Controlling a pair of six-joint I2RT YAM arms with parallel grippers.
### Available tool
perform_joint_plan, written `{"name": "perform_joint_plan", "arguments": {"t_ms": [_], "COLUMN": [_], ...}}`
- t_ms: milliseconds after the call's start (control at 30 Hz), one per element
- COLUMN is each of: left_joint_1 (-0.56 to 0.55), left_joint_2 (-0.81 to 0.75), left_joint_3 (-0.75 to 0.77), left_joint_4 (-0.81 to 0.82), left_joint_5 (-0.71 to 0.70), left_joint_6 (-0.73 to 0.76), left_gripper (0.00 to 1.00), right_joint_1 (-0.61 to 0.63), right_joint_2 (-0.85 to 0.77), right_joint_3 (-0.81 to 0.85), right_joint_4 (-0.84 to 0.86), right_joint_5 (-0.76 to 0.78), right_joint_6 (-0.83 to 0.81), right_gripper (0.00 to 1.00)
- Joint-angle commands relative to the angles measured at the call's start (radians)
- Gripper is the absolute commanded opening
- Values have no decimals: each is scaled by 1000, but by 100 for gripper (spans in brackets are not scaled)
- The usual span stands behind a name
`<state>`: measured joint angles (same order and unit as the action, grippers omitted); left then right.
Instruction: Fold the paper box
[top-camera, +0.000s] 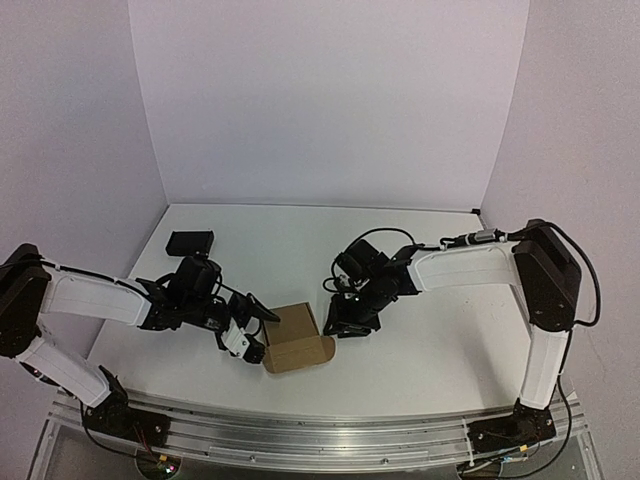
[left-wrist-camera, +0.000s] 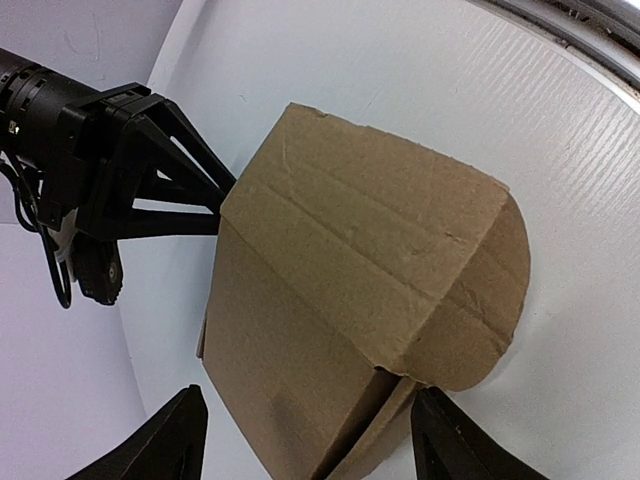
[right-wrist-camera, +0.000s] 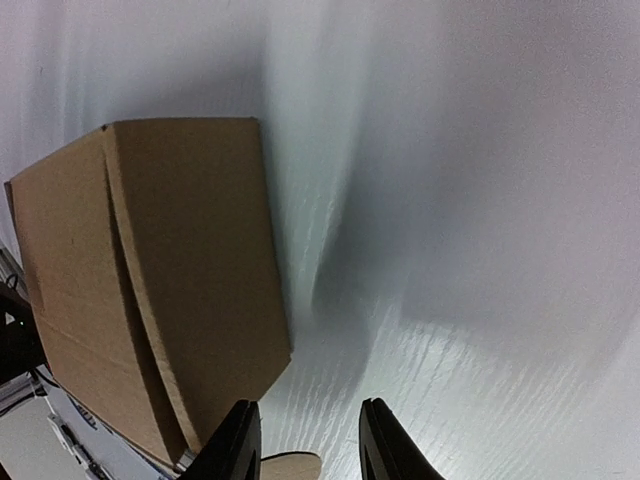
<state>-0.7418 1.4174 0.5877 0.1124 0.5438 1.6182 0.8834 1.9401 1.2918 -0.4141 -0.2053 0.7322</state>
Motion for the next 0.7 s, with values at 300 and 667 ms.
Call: {"name": "perform_joint_plan", "arguments": {"t_ms": [300,667], "left_joint_1": [-33,-33], "left_joint_2": [13,81], "left_joint_3": [107,191], "left_joint_4": [-185,-325], "left_joint_5": [142,164], "left_joint_6": [-78,-94], "left_gripper": [74,69], "right_joint_1": [29,30], "right_joint_2": [43,89], "right_joint_3": [24,142], "right_joint_4": [-46,-264], "right_joint_5": [-163,-163], "right_joint_6": [62,-5], "right_gripper": [35,35]}}
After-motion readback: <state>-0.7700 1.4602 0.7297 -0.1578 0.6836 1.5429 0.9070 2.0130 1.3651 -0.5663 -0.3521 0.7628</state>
